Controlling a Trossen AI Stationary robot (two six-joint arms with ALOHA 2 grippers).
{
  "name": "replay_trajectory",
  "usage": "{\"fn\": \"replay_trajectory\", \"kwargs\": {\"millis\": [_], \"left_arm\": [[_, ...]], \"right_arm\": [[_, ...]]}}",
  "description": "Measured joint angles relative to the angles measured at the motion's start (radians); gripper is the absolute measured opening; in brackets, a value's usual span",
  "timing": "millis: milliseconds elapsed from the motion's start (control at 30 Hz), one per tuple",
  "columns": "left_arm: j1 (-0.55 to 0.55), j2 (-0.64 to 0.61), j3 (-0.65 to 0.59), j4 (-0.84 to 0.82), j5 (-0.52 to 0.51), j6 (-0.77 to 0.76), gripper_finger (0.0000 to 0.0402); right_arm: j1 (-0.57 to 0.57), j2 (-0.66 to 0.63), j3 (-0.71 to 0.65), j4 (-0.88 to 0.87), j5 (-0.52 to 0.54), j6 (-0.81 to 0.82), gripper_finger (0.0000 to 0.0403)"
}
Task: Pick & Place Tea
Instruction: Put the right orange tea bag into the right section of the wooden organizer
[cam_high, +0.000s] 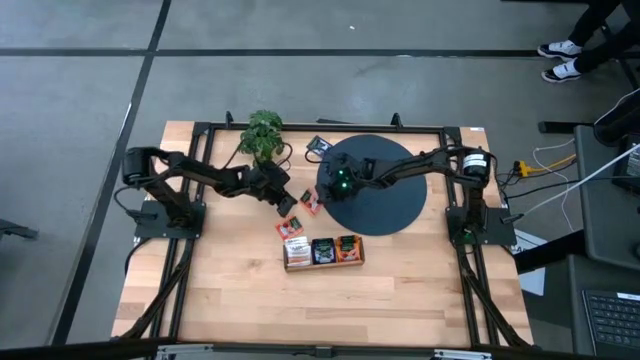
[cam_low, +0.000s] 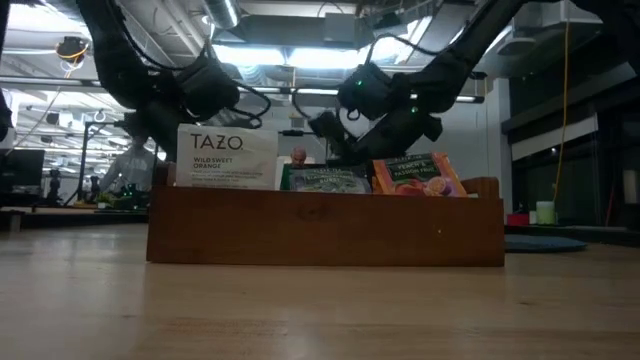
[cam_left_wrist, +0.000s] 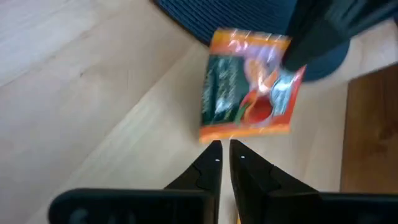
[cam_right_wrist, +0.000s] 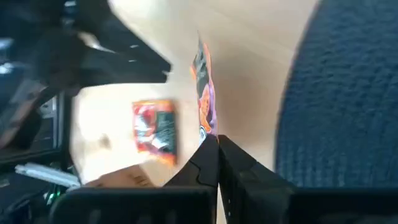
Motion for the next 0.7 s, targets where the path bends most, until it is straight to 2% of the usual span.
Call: {"fn": "replay_trajectory", "kwargs": {"millis": [233,467,633,700], "left_arm": [[0.000,-0.142,0.001,-0.080,0.045,-0.007,0.0055],[0.000,-0.283,0.002,-0.049,0.054,0.012,0.0068],[0.000,-0.348,0.004,-0.023,0.057,-0.011,0.0098],[0.006,-0.364,0.004,-0.021,0.100,-0.033,0.0116]], "right_arm": [[0.000,-0.118,-0.001,-0.079,-0.008,-0.103,0.0003],[0.042,-0.236,0.000,-0.200,0.007,-0.191,0.0003],[0.084,-0.283,0.000,-0.200,0.019,-0.202,0.0003],[0.095,-0.297,0.000,-0.201,0.037,-0.216,0.0003]]}}
